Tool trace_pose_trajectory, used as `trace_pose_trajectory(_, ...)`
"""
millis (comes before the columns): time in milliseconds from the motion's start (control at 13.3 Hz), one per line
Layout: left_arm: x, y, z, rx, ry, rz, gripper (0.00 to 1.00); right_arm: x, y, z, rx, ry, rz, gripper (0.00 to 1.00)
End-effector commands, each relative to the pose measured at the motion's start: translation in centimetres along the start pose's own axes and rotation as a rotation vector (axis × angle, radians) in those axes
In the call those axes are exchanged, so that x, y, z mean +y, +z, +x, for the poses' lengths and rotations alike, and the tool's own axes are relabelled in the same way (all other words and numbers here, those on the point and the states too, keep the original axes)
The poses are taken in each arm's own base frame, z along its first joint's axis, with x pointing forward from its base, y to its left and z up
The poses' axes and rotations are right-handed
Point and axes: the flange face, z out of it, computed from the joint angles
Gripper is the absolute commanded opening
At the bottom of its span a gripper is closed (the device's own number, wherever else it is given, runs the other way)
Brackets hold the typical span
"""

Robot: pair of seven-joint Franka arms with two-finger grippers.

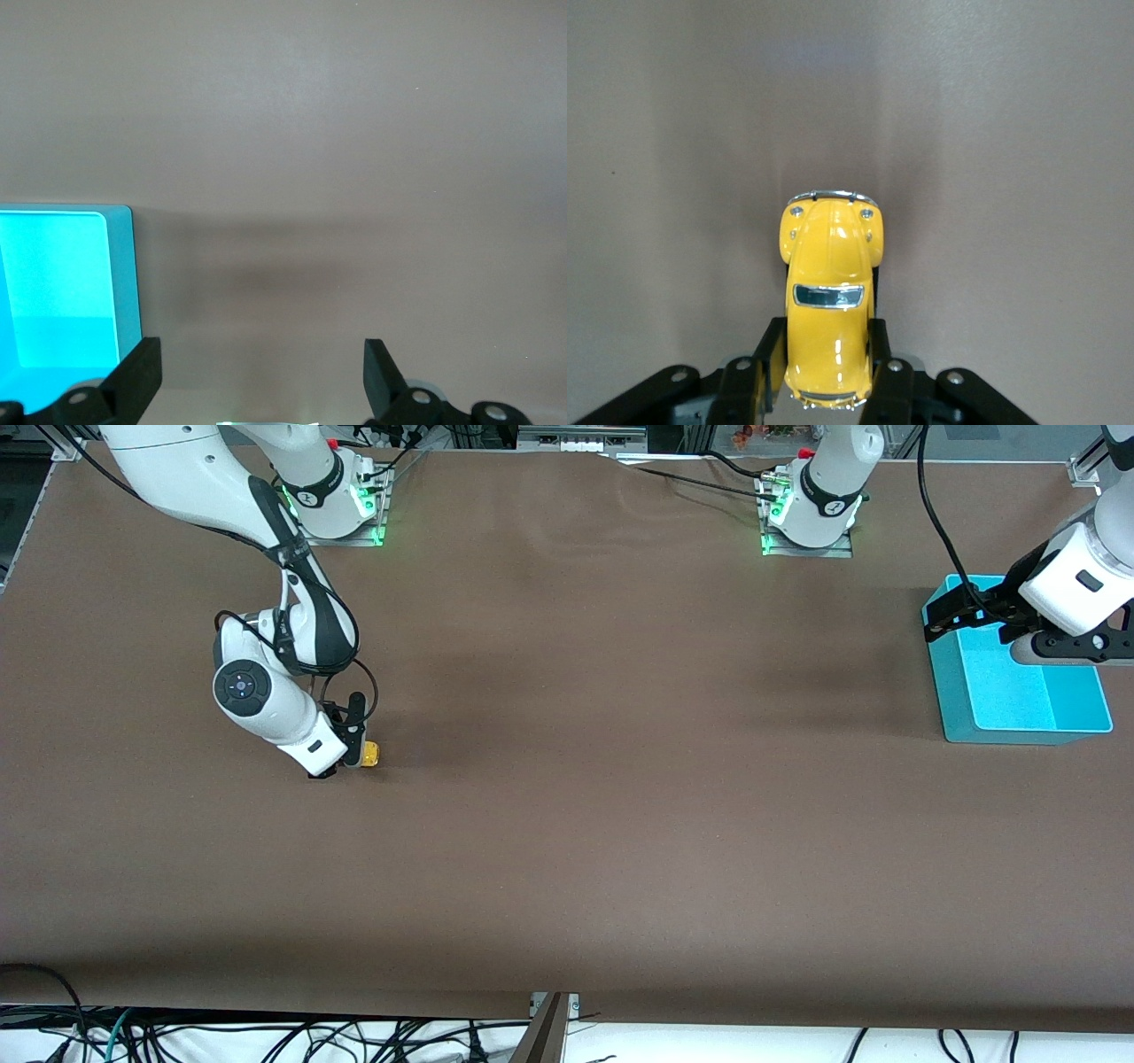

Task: Wind and store yellow beetle car
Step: 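Lift the car with the right gripper and carry it sideways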

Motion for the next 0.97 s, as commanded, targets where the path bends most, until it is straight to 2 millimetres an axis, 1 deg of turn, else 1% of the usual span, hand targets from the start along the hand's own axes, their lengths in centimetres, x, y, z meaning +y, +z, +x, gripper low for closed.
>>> trace_pose_trajectory(0, -0.3, -0.7, -0.3, -0.002, 0.018, -0.006, 1.00, -0.4, 0.5, -0.4, -0.002, 0.001, 0.006, 0.14)
trace_pose_trajectory(75, -0.3, -0.7, -0.3, 0.000, 0.018, -0.007, 1.00, -0.3, 0.7, -0.6, -0.003, 0.000, 0.006, 0.14)
trace_pose_trajectory(150, -0.3, -0.7, -0.3, 0.000, 0.018, -0.007, 1.00, -0.2, 1.2, -1.3, -0.005, -0.017, 0.006, 0.14)
trace_pose_trajectory(449, -0.3, -0.7, -0.3, 0.000, 0.018, -0.007, 1.00, 0.7, 1.7, -5.9, -0.005, -0.067, -0.001, 0.14)
trace_pose_trajectory(899, -0.3, -0.7, -0.3, -0.002, 0.016, -0.006, 1.00, 1.4, 1.9, -15.9, 0.002, -0.044, -0.018, 0.15)
